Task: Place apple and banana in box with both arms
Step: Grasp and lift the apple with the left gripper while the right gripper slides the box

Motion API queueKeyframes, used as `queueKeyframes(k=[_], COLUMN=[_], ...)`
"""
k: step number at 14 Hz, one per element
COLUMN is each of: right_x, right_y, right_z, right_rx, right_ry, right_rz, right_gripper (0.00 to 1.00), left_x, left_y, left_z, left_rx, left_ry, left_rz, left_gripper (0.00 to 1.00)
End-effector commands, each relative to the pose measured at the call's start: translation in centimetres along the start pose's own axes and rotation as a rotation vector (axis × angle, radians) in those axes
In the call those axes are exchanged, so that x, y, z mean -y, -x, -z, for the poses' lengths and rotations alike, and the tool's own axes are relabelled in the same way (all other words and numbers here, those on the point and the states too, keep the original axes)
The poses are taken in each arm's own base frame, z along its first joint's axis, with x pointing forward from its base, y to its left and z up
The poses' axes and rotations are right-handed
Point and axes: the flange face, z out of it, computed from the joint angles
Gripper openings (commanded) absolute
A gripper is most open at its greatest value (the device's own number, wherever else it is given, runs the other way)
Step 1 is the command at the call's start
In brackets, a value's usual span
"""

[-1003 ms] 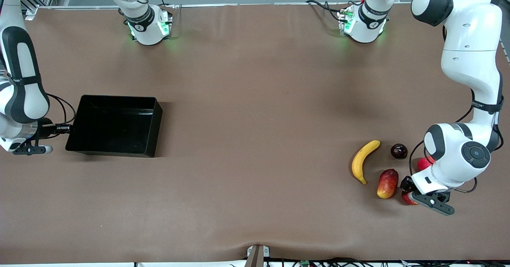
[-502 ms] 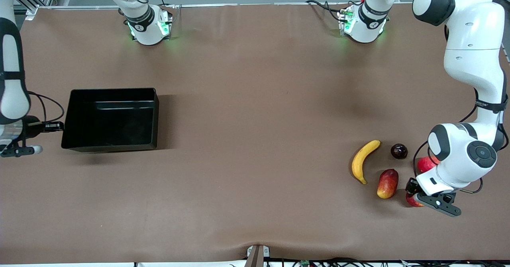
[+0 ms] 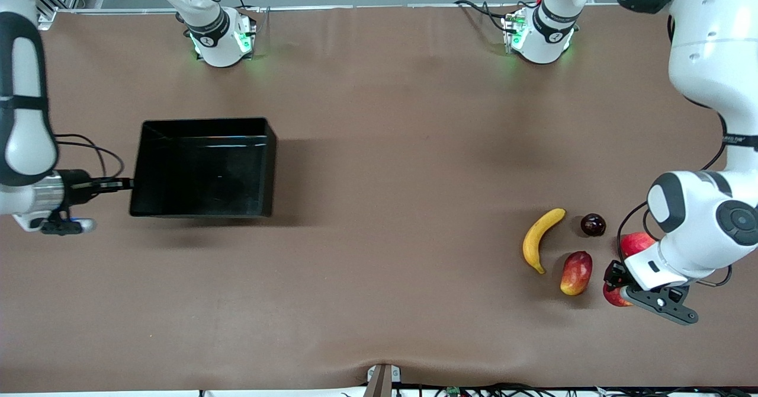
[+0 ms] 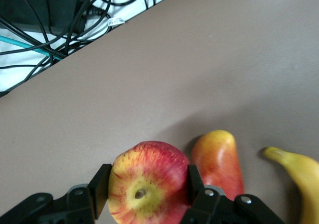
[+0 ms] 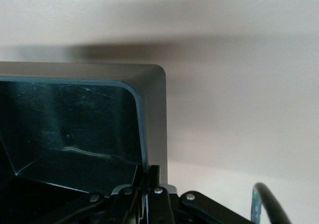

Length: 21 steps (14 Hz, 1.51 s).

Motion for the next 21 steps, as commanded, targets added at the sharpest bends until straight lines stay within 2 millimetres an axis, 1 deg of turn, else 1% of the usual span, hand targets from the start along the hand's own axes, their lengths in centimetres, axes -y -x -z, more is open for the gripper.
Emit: queueKeyframes(k=[1, 2, 3, 4, 5, 6, 8, 9, 10, 11, 12, 13, 15, 16, 18, 19, 20, 21], right_x=[8.9, 11.6, 13.6, 15.4, 17.7, 19.8, 25.1, 26.5, 28.3, 29.8, 30.6, 32.0, 34.0, 35.3, 37.1, 37.4, 37.4, 37.1], right_y=[2.4, 2.5, 2.6, 2.5, 2.5, 2.6, 3.1, 3.0, 3.0, 3.0, 2.6, 2.5, 2.0, 1.8, 1.2, 0.9, 0.7, 0.6], right_z=[-0.9, -2.2, -2.9, -3.7, -4.5, -5.7, -8.3, -9.3, -11.3, -12.8, -14.3, -15.7, -17.7, -19.4, -21.5, -22.1, -21.9, -21.8], right_rx=[0.03, 0.048, 0.053, 0.054, 0.04, 0.024, -0.006, -0.031, -0.051, -0.083, -0.102, -0.118, -0.137, -0.154, -0.187, -0.187, -0.19, -0.191], right_ry=[-0.011, -0.006, -0.009, -0.02, -0.028, -0.03, -0.006, 0.0, 0.009, -0.004, -0.014, -0.024, -0.073, -0.091, -0.096, -0.094, -0.094, -0.094], right_rz=[-0.066, -0.076, -0.074, -0.062, -0.061, -0.103, -0.139, -0.126, -0.105, -0.092, -0.088, -0.074, -0.076, -0.069, -0.048, -0.044, -0.038, -0.043], right_gripper=[0.0, 0.0, 0.0, 0.0, 0.0, 0.0, 0.0, 0.0, 0.0, 0.0, 0.0, 0.0, 0.0, 0.0, 0.0, 0.0, 0.1, 0.54], left_x=[-1.1, -1.4, -1.9, -3.0, -3.9, -4.6, -6.0, -6.4, -6.7, -7.4, -8.0, -8.3, -9.0, -9.6, -11.8, -12.7, -14.4, -16.2], left_y=[0.0, 0.1, 0.4, 0.4, 0.7, 1.1, 1.5, 1.6, 1.8, 1.8, 2.1, 2.6, 3.2, 3.7, 4.5, 5.0, 5.3, 5.4], left_z=[3.3, 4.1, 4.8, 5.7, 6.4, 7.0, 8.7, 9.6, 10.2, 10.9, 11.3, 11.6, 12.8, 13.4, 14.5, 15.1, 15.9, 16.4], left_rx=[0.027, 0.03, 0.038, 0.037, 0.047, 0.067, 0.094, 0.109, 0.134, 0.148, 0.156, 0.164, 0.165, 0.167, 0.173, 0.176, 0.172, 0.17], left_ry=[0.008, 0.007, 0.008, 0.015, 0.021, 0.025, 0.034, 0.036, 0.039, 0.044, 0.046, 0.043, 0.032, 0.023, 0.018, 0.011, 0.014, 0.017], left_rz=[0.008, 0.033, 0.051, 0.061, 0.078, 0.107, 0.136, 0.147, 0.165, 0.174, 0.183, 0.193, 0.221, 0.249, 0.271, 0.293, 0.313, 0.329], left_gripper=[0.0, 0.0, 0.0, 0.0, 0.0, 0.0, 0.0, 0.0, 0.0, 0.0, 0.0, 0.0, 0.0, 0.0, 0.0, 0.0, 0.0, 0.0])
